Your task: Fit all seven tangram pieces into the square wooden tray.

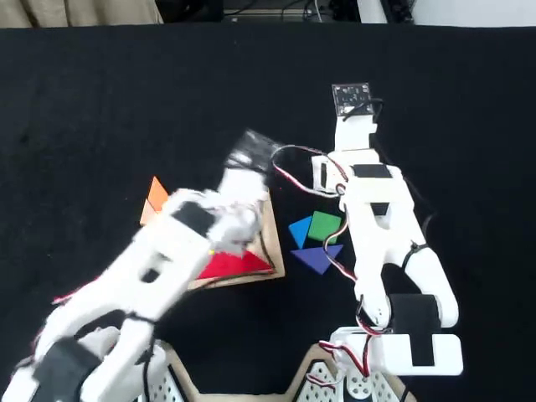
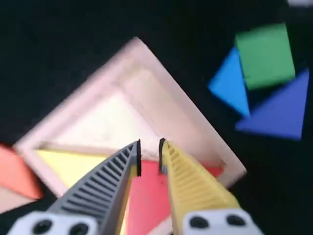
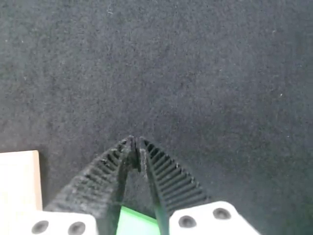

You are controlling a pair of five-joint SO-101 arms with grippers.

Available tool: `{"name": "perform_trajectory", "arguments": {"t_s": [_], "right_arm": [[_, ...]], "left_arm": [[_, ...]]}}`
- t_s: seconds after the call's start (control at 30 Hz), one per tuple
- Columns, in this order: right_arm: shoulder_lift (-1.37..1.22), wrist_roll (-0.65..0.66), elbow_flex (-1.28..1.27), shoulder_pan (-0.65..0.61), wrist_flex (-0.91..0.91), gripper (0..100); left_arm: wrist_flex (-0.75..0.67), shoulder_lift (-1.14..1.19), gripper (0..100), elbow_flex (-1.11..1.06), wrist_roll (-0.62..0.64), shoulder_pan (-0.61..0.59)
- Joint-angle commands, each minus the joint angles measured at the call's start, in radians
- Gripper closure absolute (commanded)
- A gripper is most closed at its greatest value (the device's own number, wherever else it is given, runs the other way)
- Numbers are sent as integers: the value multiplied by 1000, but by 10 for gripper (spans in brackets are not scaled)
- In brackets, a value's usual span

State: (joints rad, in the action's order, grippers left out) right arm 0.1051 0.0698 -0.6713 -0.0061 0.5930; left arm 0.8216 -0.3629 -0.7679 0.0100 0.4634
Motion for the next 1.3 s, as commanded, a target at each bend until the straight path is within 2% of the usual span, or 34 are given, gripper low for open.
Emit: {"name": "perform_trajectory", "arguments": {"t_s": [0.0,0.17,0.33,0.53,0.8,0.97,1.17,1.27], "right_arm": [[30,-2,10,18,-20,987],[31,-2,10,12,-20,987],[30,-2,5,12,-20,987],[28,-2,2,12,-20,987],[28,-2,1,14,-20,987],[28,-2,1,14,-20,987],[28,0,1,14,-20,987],[28,0,1,14,-20,987]], "left_arm": [[0,-201,905,-10,3,-205],[0,-430,905,-154,2,-453],[2,-471,865,-228,-12,-492],[-46,-315,855,-165,-9,-496],[-41,32,855,35,-9,-499],[-46,126,855,113,-9,-501],[-43,224,854,185,-25,-605],[-41,273,854,206,-103,-653]]}}
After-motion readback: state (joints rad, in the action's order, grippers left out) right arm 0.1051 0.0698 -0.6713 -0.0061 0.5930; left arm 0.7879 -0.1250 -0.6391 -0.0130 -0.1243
